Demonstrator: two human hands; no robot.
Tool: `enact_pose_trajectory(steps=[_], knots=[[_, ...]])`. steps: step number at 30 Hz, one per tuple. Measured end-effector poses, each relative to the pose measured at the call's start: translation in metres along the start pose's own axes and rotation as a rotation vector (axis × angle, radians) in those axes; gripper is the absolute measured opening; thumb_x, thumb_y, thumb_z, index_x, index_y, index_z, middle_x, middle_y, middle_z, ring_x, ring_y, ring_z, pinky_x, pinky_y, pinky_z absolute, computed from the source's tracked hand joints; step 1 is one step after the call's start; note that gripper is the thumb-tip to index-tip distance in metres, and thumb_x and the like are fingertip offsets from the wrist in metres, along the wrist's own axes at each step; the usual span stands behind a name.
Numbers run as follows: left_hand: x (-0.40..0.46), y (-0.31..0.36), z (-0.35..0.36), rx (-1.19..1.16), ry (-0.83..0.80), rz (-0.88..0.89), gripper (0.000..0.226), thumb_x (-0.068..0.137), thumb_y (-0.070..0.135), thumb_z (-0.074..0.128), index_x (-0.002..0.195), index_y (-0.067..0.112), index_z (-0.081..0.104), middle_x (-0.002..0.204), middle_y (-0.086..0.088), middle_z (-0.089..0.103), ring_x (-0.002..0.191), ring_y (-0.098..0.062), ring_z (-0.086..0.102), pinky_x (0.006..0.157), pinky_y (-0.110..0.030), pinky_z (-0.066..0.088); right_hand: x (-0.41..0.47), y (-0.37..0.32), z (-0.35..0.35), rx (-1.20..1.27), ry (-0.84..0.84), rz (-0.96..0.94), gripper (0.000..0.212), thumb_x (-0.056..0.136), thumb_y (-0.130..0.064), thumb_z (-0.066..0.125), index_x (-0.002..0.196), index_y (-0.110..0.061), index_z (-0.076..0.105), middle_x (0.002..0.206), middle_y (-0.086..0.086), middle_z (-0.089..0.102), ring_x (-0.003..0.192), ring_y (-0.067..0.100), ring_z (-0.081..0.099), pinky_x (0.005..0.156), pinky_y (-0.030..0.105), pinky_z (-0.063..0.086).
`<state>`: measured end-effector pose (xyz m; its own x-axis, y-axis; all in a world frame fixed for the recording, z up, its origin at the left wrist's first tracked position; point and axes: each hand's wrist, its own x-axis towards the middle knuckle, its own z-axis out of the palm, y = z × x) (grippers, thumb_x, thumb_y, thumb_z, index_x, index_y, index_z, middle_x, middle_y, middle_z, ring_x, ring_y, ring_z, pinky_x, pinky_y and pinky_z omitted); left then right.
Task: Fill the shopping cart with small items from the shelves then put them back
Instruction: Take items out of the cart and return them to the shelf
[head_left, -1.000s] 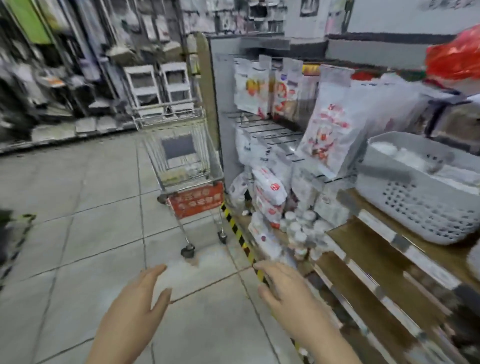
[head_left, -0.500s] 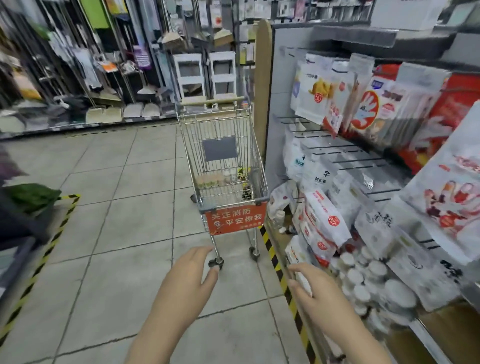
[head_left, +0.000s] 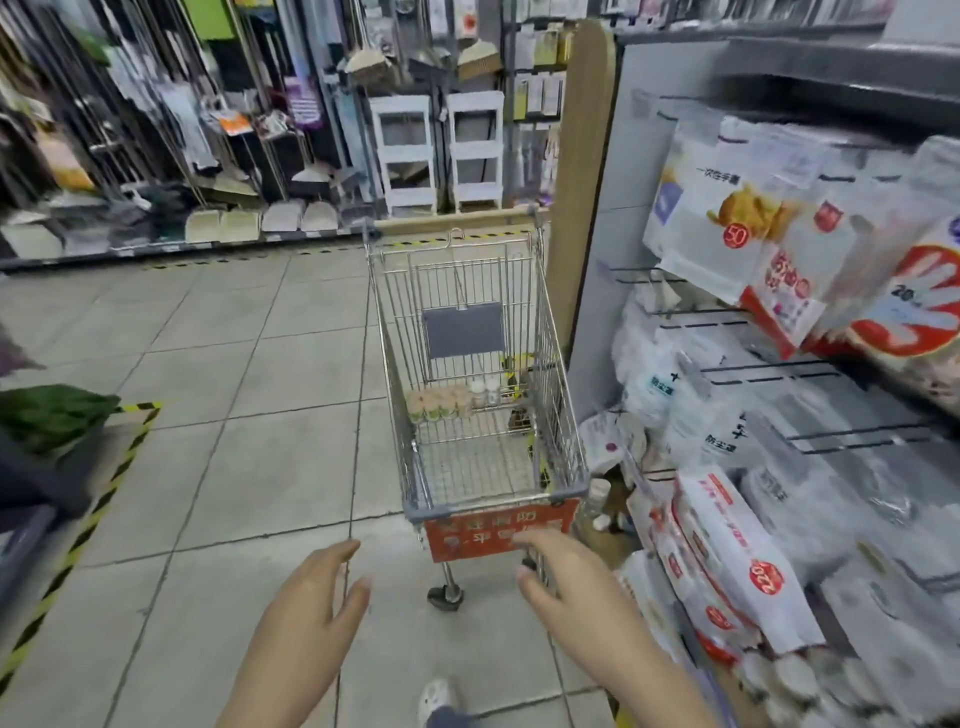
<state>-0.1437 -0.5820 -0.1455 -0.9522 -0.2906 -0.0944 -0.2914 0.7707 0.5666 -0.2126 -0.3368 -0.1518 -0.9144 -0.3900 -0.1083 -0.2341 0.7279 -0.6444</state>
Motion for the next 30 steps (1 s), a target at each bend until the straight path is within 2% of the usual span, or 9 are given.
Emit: enact_pose_trajectory(steps=[6, 9, 13, 15, 20, 25, 27, 28, 30], knots=[[0.133, -0.009, 0.000, 0.073, -0.093, 0.035, 0.042, 0.094, 0.026, 0.055, 0.134, 0.018, 0.049, 0.134, 0.004, 0.053, 0.123, -0.013, 0.049, 0.098, -0.023, 0.035, 0.100, 0.019, 0.002, 0.044, 0.013, 0.096, 0.034, 0.098, -0.033, 0.046, 0.132, -0.031, 0.048, 0.125, -0.021, 0.049, 0.122, 0.001, 0.044, 0.103, 0.021, 0.034], [0.200, 0.000, 0.002, 0.118, -0.145, 0.097, 0.043, 0.096, 0.029, 0.050, 0.138, 0.020, 0.044, 0.137, 0.007, 0.049, 0.127, -0.010, 0.045, 0.101, -0.019, 0.031, 0.142, 0.035, 0.000, 0.086, 0.034, 0.196, 0.031, 0.097, -0.031, 0.050, 0.128, -0.032, 0.052, 0.118, -0.024, 0.049, 0.116, 0.001, 0.049, 0.100, 0.023, 0.040], [0.278, 0.018, 0.019, 0.178, -0.225, 0.152, 0.045, 0.098, 0.032, 0.045, 0.141, 0.023, 0.038, 0.141, 0.008, 0.045, 0.129, -0.009, 0.041, 0.101, -0.021, 0.032, 0.187, 0.062, -0.005, 0.156, 0.043, 0.335, 0.027, 0.095, -0.028, 0.055, 0.121, -0.036, 0.054, 0.105, -0.025, 0.055, 0.096, 0.003, 0.061, 0.086, 0.022, 0.049], [0.306, 0.027, 0.033, 0.163, -0.278, 0.172, 0.044, 0.099, 0.032, 0.044, 0.141, 0.024, 0.038, 0.142, 0.009, 0.043, 0.130, -0.009, 0.040, 0.102, -0.022, 0.033, 0.208, 0.074, -0.008, 0.158, 0.023, 0.380, 0.027, 0.096, -0.028, 0.054, 0.120, -0.039, 0.052, 0.108, -0.024, 0.054, 0.095, 0.010, 0.063, 0.080, 0.017, 0.047], [0.371, 0.043, 0.077, 0.176, -0.408, 0.206, 0.047, 0.099, 0.030, 0.041, 0.145, 0.024, 0.033, 0.149, 0.004, 0.036, 0.138, -0.012, 0.031, 0.112, -0.026, 0.028, 0.279, 0.114, -0.008, 0.111, -0.082, 0.402, 0.032, 0.096, -0.028, 0.051, 0.128, -0.029, 0.052, 0.123, -0.016, 0.052, 0.118, 0.004, 0.050, 0.096, 0.017, 0.038], [0.437, 0.044, 0.106, 0.195, -0.450, 0.143, 0.044, 0.099, 0.030, 0.041, 0.142, 0.023, 0.036, 0.145, 0.003, 0.041, 0.130, -0.012, 0.041, 0.106, -0.024, 0.035, 0.367, 0.134, -0.009, 0.089, -0.235, 0.383, 0.040, 0.098, -0.029, 0.048, 0.138, -0.025, 0.045, 0.131, -0.010, 0.053, 0.116, 0.006, 0.053, 0.098, 0.018, 0.038], [0.465, 0.038, 0.120, 0.200, -0.463, 0.107, 0.043, 0.099, 0.030, 0.043, 0.140, 0.021, 0.039, 0.141, 0.002, 0.045, 0.125, -0.012, 0.047, 0.103, -0.024, 0.037, 0.401, 0.145, -0.004, 0.116, -0.273, 0.391, 0.038, 0.098, -0.028, 0.049, 0.136, -0.028, 0.046, 0.123, -0.010, 0.059, 0.109, 0.010, 0.060, 0.091, 0.021, 0.047], [0.480, 0.034, 0.128, 0.202, -0.469, 0.084, 0.043, 0.098, 0.030, 0.044, 0.140, 0.020, 0.041, 0.140, 0.002, 0.046, 0.123, -0.012, 0.048, 0.101, -0.024, 0.039, 0.418, 0.152, -0.001, 0.137, -0.277, 0.397, 0.035, 0.098, -0.027, 0.050, 0.133, -0.029, 0.047, 0.120, -0.014, 0.058, 0.104, 0.010, 0.062, 0.083, 0.017, 0.049], [0.511, 0.025, 0.146, 0.204, -0.475, 0.035, 0.043, 0.098, 0.030, 0.044, 0.139, 0.018, 0.043, 0.138, 0.002, 0.048, 0.122, -0.013, 0.050, 0.099, -0.023, 0.040, 0.453, 0.169, 0.010, 0.173, -0.285, 0.419, 0.032, 0.098, -0.026, 0.049, 0.130, -0.030, 0.049, 0.119, -0.020, 0.052, 0.100, 0.002, 0.058, 0.073, 0.007, 0.043]])
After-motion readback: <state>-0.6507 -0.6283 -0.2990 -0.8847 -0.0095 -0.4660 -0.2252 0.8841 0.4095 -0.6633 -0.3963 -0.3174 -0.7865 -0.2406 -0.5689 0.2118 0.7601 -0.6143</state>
